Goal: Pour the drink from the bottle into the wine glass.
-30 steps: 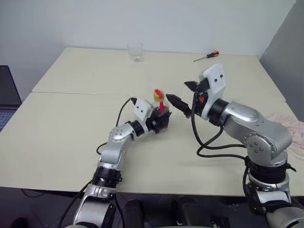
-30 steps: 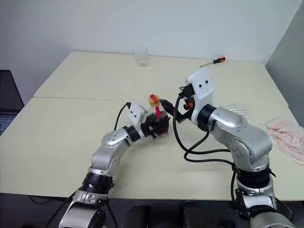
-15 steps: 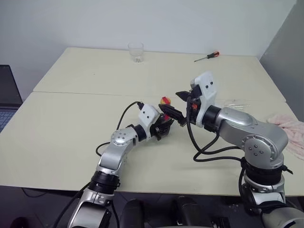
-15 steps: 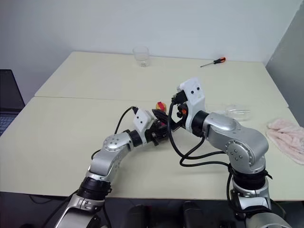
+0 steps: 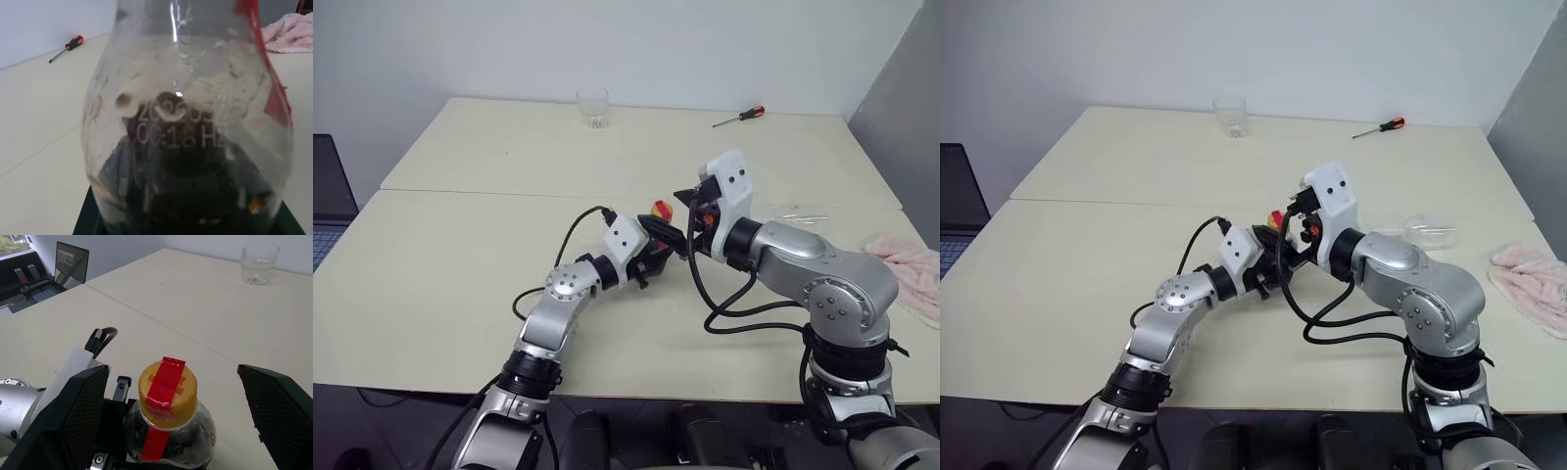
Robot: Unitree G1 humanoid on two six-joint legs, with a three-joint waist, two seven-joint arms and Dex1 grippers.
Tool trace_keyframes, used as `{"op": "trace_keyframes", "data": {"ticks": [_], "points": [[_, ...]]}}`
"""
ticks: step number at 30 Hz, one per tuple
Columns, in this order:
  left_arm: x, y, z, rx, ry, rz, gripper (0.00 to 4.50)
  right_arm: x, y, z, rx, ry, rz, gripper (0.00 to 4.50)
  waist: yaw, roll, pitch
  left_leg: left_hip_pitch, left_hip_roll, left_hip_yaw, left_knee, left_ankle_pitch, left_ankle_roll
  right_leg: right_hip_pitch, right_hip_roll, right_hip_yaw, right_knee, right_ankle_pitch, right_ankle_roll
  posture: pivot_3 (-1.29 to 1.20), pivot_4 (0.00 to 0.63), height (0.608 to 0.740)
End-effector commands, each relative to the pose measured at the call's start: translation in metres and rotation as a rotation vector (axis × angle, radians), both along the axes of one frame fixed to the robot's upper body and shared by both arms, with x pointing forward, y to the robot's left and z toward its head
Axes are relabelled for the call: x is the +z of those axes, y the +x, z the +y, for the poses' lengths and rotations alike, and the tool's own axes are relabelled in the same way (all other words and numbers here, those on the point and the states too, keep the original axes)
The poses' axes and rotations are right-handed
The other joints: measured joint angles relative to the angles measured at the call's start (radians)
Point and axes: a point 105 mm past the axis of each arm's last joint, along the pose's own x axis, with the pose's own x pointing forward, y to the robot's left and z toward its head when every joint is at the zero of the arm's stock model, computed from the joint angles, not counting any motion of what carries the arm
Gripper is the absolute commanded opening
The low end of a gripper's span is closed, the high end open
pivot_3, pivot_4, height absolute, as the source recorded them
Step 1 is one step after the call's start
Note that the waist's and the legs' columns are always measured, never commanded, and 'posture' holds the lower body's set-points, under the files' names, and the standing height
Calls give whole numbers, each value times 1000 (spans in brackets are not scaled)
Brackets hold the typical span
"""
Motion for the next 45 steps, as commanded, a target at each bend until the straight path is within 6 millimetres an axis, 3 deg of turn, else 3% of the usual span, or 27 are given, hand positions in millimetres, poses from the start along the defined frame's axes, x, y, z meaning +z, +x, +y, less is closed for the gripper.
{"op": "trace_keyframes", "data": {"ticks": [1,7,11,13,18,26,31,41,45], "points": [[22,-1,-5,-19,-24,-86,1477,6,-3,1,13,17,-33,4500,0,0,0,0,0,0,0,0,0,0,0,0,0,0,0,0,150,740],[23,-1,-4,-14,-29,-88,1381,7,-2,1,15,29,-39,4500,0,0,0,0,0,0,0,0,0,0,0,0,0,0,0,0,150,740],[23,-1,-3,-10,-29,-89,1325,8,-3,3,29,35,-43,3586,0,0,0,0,0,0,0,0,0,0,0,0,0,0,0,0,150,740],[24,-1,-3,-8,-29,-90,1315,8,-4,4,35,37,-43,3540,0,0,0,0,0,0,0,0,0,0,0,0,0,0,0,0,150,740],[24,-1,-3,-6,-29,-93,1314,8,-3,5,37,36,-44,2291,0,0,0,0,0,-1,0,0,0,0,0,0,0,-1,1,0,150,740],[26,1,-2,0,-33,-98,1311,7,-4,5,43,32,-42,2247,0,0,0,0,0,-1,0,0,0,0,0,0,0,-2,3,0,150,740],[27,1,-2,1,-37,-100,1287,6,-4,6,49,30,-44,1233,0,0,0,0,0,-1,0,0,0,0,0,0,0,-2,3,0,150,740],[28,-1,-3,-13,-43,-94,1284,1,3,4,76,2,-56,1233,0,0,0,0,0,-1,0,0,0,0,0,-1,-1,-2,3,0,150,740],[28,-3,-5,-40,-49,-81,1283,-3,6,0,272,2,-121,1233,0,0,0,0,0,-1,0,0,0,0,0,-1,-1,-2,3,0,150,740]]}}
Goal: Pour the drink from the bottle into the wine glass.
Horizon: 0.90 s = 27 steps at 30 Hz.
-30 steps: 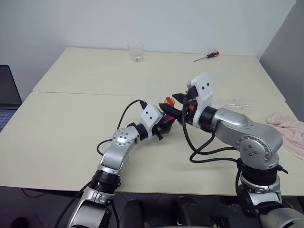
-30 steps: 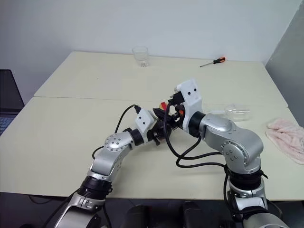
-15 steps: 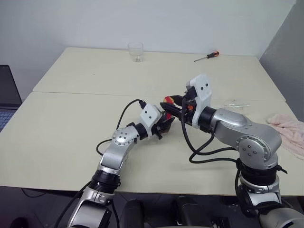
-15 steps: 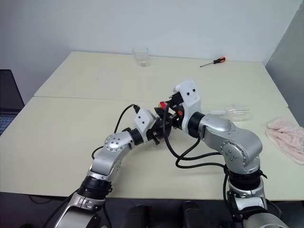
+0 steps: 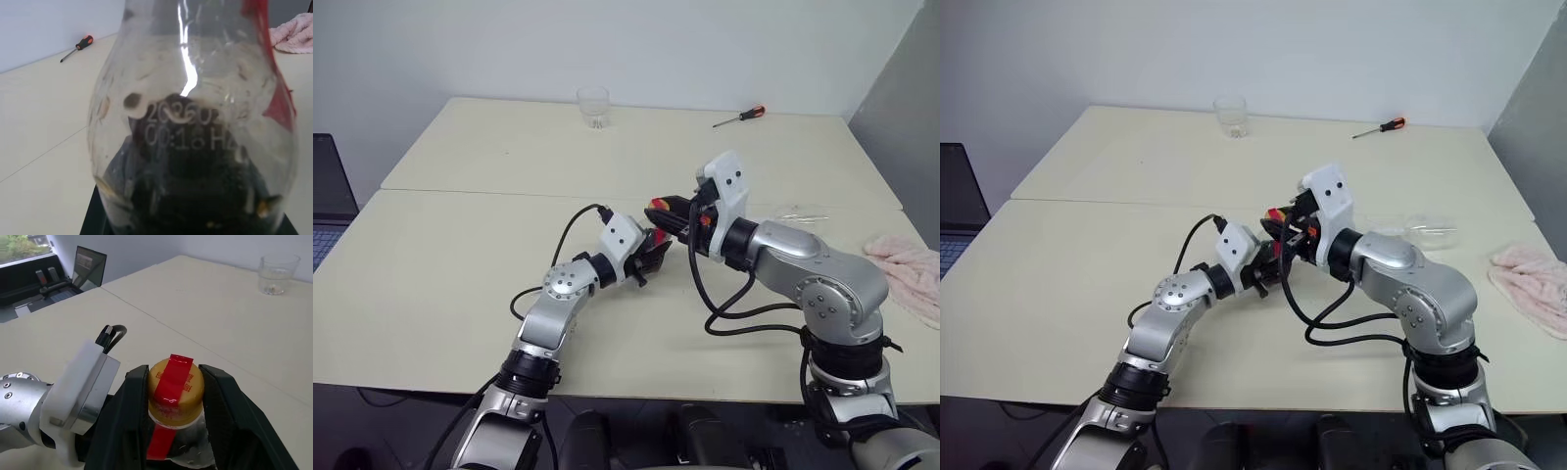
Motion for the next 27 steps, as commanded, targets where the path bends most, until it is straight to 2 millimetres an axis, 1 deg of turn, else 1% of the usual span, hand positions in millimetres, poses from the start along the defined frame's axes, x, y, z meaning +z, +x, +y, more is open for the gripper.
{"op": "trace_keyframes", "data": {"ticks": [1,4,6,10,12,16,22,24,25,27], "points": [[27,-5,-9,-64,-43,-78,1282,-1,0,-2,183,20,-69,1233,0,0,0,0,0,0,0,0,0,0,0,0,0,0,0,0,150,740],[27,-8,-10,-80,-40,-72,1276,-10,1,-6,361,-24,-90,1233,0,0,0,0,0,0,0,0,0,0,0,0,0,0,0,0,150,740],[28,-8,-9,-78,-40,-71,1268,-18,7,-9,453,-126,-125,1233,-3,1,1,0,0,0,0,0,0,0,1,0,0,0,0,0,150,740],[28,-8,-8,-72,-43,-66,1266,-29,18,-10,562,-256,-135,1233,-3,3,2,1,1,0,0,0,0,0,2,0,0,0,0,0,150,740],[28,-8,-8,-70,-45,-66,1266,-31,24,-9,583,-280,-144,1233,-2,3,2,0,1,-1,-1,0,0,0,2,-1,0,2,-4,0,150,740],[28,-8,-7,-59,-48,-65,1265,-25,34,-7,569,-253,-168,1233,-1,3,2,0,1,-1,-1,0,0,0,2,-1,0,3,-5,0,150,740],[28,-8,-8,-62,-52,-61,1263,-21,32,-9,557,-250,-183,1233,1,3,2,0,1,-1,0,0,0,0,1,-1,1,3,-5,0,150,740],[28,-7,-10,-66,-54,-60,1263,-14,32,-9,532,-231,-197,1987,2,3,2,0,1,-1,0,0,0,0,1,-1,1,3,-5,0,150,740],[28,-7,-11,-69,-56,-59,1261,-12,32,-9,526,-224,-201,2255,2,3,2,0,1,-1,0,0,0,0,1,-1,1,3,-5,0,150,740],[28,-8,-12,-73,-57,-60,1240,-7,30,-8,516,-211,-207,2943,3,3,3,0,1,-1,0,0,0,0,1,-1,1,3,-5,0,150,740]]}}
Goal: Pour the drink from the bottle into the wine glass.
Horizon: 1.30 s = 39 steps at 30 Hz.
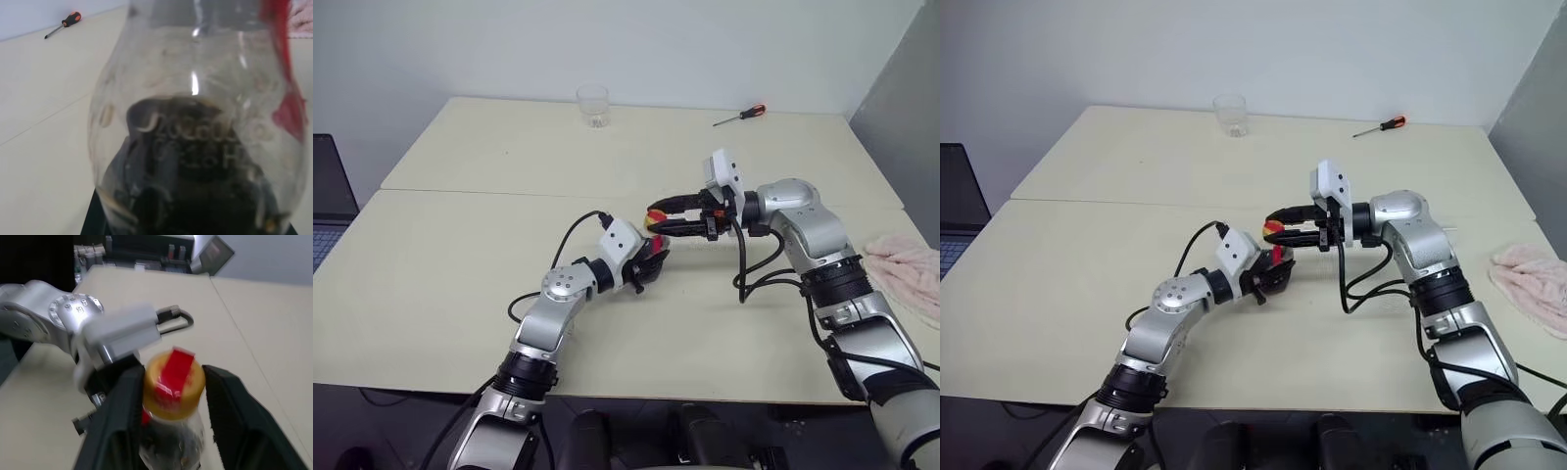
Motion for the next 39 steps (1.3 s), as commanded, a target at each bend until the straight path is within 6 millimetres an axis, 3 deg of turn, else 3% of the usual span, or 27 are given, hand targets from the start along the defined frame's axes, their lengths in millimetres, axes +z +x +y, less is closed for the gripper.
{"op": "trace_keyframes", "data": {"ticks": [1,4,6,10,18,27,34,39], "points": [[36,-4,-10,-47,-63,-125,1240,13,-3,0,-21,14,-46,3317,0,1,0,0,0,0,0,0,0,0,0,0,0,0,0,0,150,740],[37,-4,-11,-48,-66,-128,1240,18,-6,3,-34,26,-66,4324,-2,1,1,0,0,0,0,0,0,0,0,1,0,0,0,0,150,740],[37,-4,-11,-50,-67,-129,1240,21,-8,4,-37,40,-70,4476,-2,1,1,0,0,0,0,0,0,0,0,0,0,0,0,0,150,740],[36,-5,-12,-53,-69,-128,1240,30,-7,-1,-97,59,-103,4500,-1,1,1,0,0,-1,0,0,0,0,0,0,0,0,0,0,150,740],[36,-6,-12,-50,-73,-126,1237,35,-10,-33,-217,49,-87,4500,1,1,1,0,-1,-1,0,0,0,0,0,0,0,0,0,0,150,740],[36,-5,-12,-45,-76,-127,1160,57,-18,-48,-416,189,-75,4500,0,2,1,0,0,-2,0,0,0,0,0,0,0,0,1,0,150,740],[36,-4,-13,-51,-76,-125,1160,70,-44,-34,-377,285,-37,4500,-3,2,1,0,-1,-2,0,0,0,0,0,1,0,-1,2,0,150,740],[37,-4,-14,-53,-77,-127,1160,76,-32,-16,-507,295,-57,4500,-4,2,1,0,0,-2,0,0,0,0,1,0,1,-1,2,0,150,740]]}}
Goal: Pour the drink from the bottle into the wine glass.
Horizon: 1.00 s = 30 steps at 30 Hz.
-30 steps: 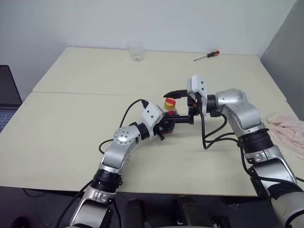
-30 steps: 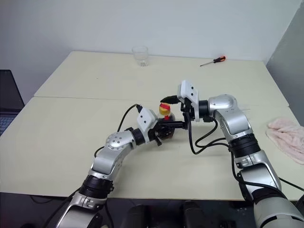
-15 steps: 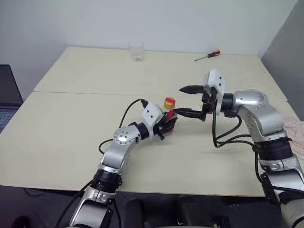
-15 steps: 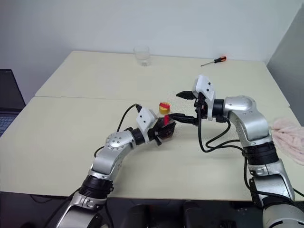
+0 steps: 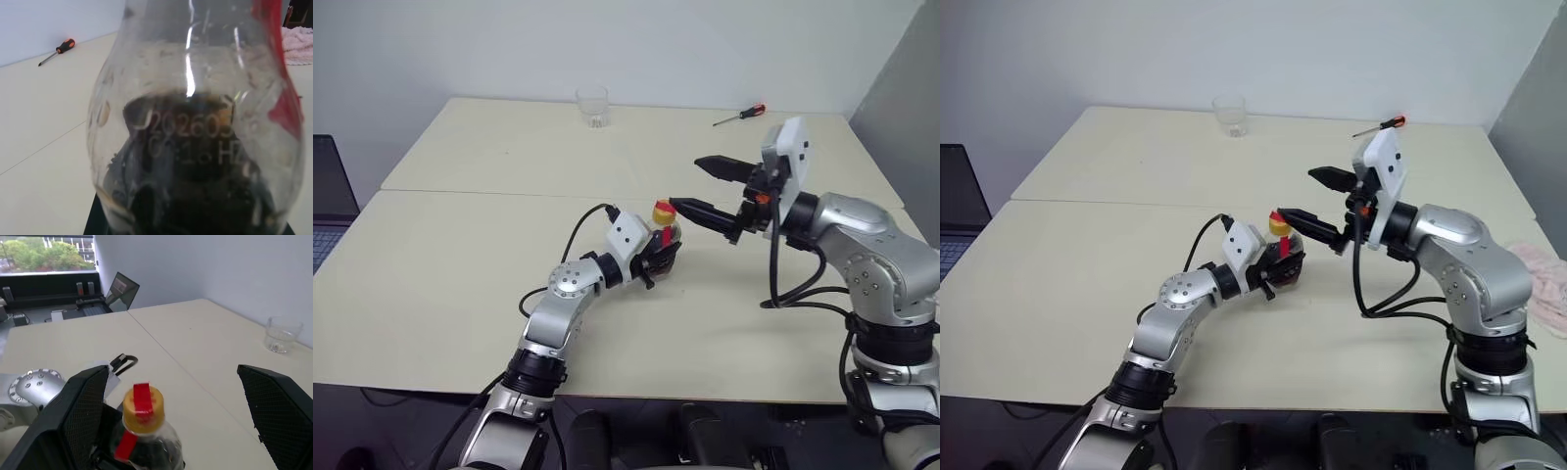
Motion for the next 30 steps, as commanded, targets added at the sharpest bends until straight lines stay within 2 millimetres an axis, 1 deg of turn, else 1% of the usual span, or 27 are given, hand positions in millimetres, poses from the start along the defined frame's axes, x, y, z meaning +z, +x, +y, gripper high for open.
{"op": "trace_keyframes", "data": {"ticks": [1,2,3,4,6,7,9,11,15,19,22,26,30], "points": [[24,-2,-5,-26,-41,-87,1160,11,11,7,-148,-18,-35,4500,0,0,0,0,0,0,0,0,0,0,0,0,0,0,0,0,150,740],[24,-2,-4,-23,-40,-88,1160,5,16,11,-191,-36,-1,4500,2,0,0,0,0,0,0,0,0,0,0,0,0,0,0,0,150,740],[24,-2,-4,-22,-39,-88,1160,-1,16,17,-205,-70,10,4500,2,0,0,0,0,0,0,0,0,0,0,0,0,0,-1,0,150,740],[24,-2,-4,-21,-39,-88,1160,-3,13,24,-199,-71,19,4500,2,0,0,0,0,0,0,0,0,0,0,0,0,1,-1,0,150,740],[24,-3,-3,-19,-39,-89,1160,-3,9,29,-195,-56,26,4500,2,0,0,-1,0,0,0,0,0,0,-1,0,0,1,-2,0,150,740],[24,-3,-3,-18,-39,-89,1160,-3,8,28,-204,-53,31,4500,2,0,0,-1,0,0,0,0,0,-1,-1,0,0,1,-2,0,150,740],[24,-3,-2,-18,-37,-89,1160,-6,7,21,-223,-82,44,4500,3,0,0,-3,0,-1,0,0,0,-1,-1,0,-1,1,-2,0,150,740],[24,-3,-2,-17,-38,-88,1160,-8,2,15,-212,-102,47,4500,6,0,0,-3,-1,-1,0,0,0,-1,-2,-1,-1,1,-2,0,150,740],[23,-3,-4,-21,-39,-84,1160,-9,0,9,-217,-127,61,4500,4,0,0,-3,-1,-1,1,0,0,-1,-2,-2,-1,1,-1,0,150,740],[23,-4,-6,-33,-38,-83,1160,-11,-6,10,-215,-122,78,4500,1,0,0,-3,0,-2,1,0,0,-1,-1,-2,-1,0,-1,0,150,740],[23,-4,-5,-27,-37,-83,1160,-13,-3,5,-298,-121,92,4500,1,0,0,-4,0,-4,1,0,0,-1,0,-1,-1,0,-1,0,150,740],[22,-3,-1,-17,-34,-81,1160,-7,-8,14,-345,-99,106,4500,1,0,0,-4,0,-6,1,0,0,-1,0,-1,0,0,-1,0,150,740],[21,-3,-3,-21,-34,-80,1160,-9,-9,16,-374,-93,141,4500,2,0,0,-4,0,-6,1,0,0,-1,0,-2,-1,0,-1,0,150,740]]}}
